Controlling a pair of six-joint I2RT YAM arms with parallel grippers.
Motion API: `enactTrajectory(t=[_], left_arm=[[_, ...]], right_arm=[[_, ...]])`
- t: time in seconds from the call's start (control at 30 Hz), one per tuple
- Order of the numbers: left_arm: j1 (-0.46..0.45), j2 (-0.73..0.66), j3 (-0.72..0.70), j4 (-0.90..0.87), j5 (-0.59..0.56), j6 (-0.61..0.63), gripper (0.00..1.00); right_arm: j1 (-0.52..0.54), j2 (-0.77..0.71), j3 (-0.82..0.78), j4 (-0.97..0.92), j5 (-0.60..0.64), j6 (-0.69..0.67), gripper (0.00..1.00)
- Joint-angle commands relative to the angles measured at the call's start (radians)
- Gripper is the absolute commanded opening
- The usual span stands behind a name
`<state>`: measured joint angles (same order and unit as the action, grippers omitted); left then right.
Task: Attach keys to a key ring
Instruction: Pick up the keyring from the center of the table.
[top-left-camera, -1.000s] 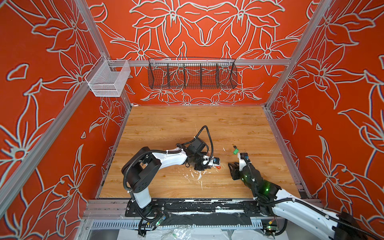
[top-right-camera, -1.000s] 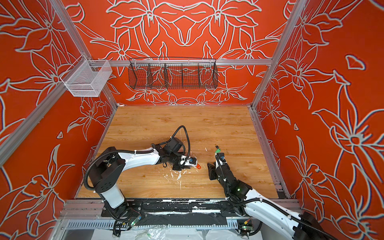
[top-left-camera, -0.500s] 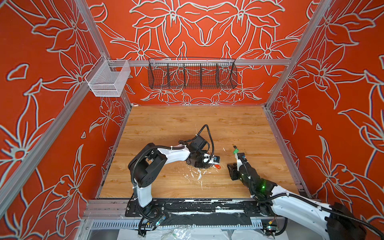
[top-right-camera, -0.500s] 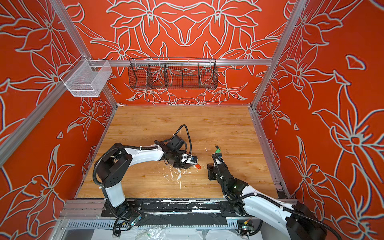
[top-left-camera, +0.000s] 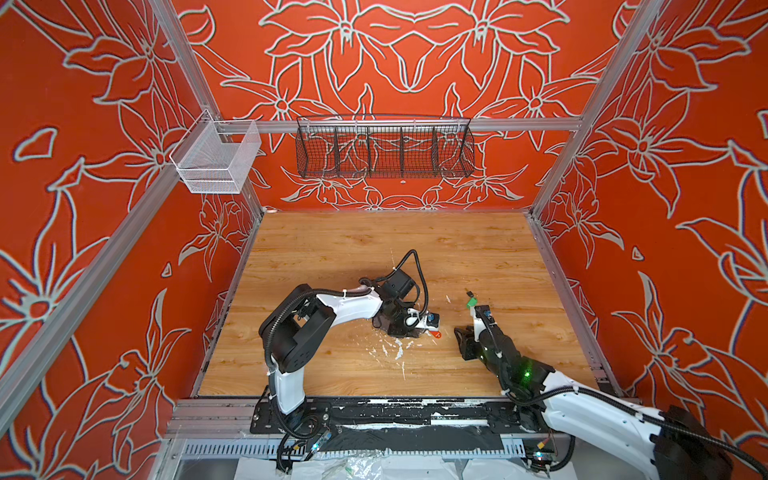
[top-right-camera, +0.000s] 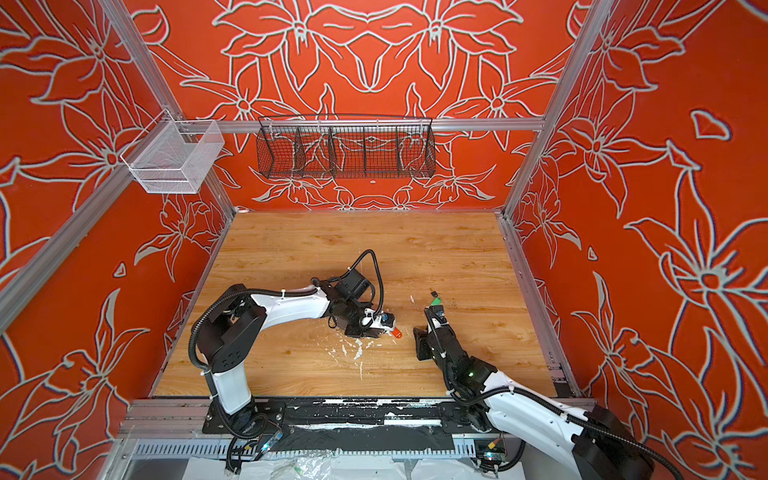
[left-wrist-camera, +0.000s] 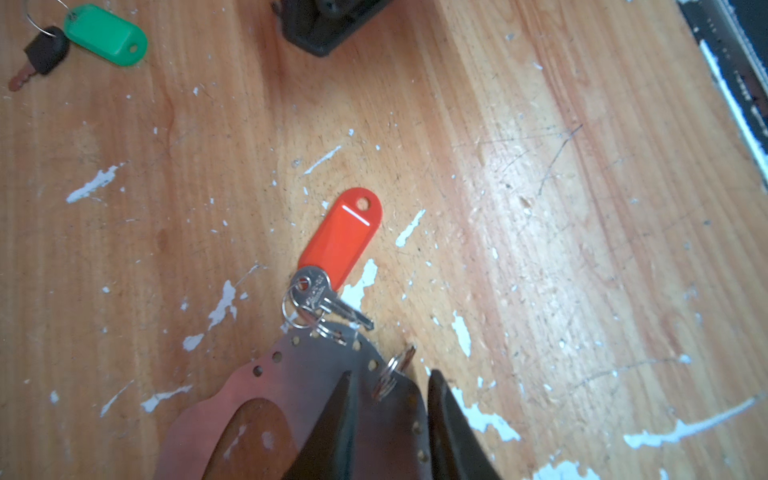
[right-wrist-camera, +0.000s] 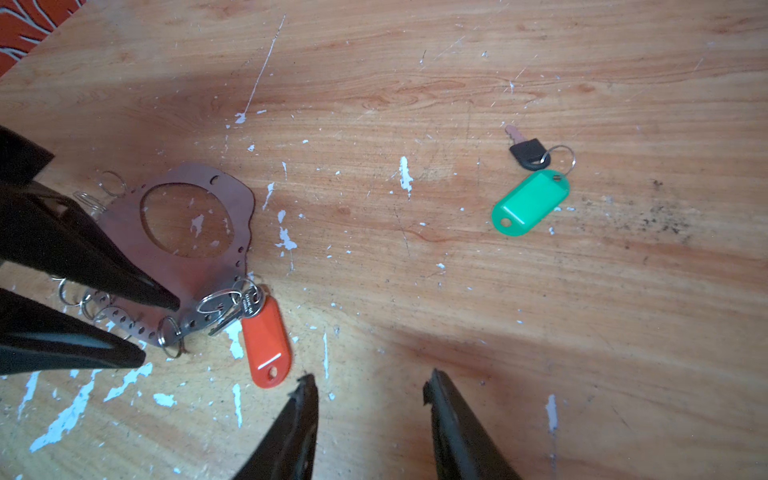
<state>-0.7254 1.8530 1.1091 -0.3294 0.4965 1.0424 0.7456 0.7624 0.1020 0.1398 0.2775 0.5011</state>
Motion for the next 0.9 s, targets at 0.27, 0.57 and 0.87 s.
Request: enactTrajectory(t=[0.27, 0.57, 0.87], left_arm=[[-0.012, 0.037, 0.044, -0.053, 0.041, 0.034, 0.29], [-0.019, 0.065, 0.08, -0.089, 0.039, 0.036, 0.24], [-0.019, 0.061, 0.076, -0.1, 0.023, 0.038, 0.21]], right_arm=[[-0.005, -0.01, 0.021, 0.009, -0.012, -0.006, 0.45], [-0.005, -0.013, 0.021, 0.009, -0.016, -0.007, 0.45], [-0.005, -0.012, 0.021, 0.009, -0.02, -0.009, 0.45]])
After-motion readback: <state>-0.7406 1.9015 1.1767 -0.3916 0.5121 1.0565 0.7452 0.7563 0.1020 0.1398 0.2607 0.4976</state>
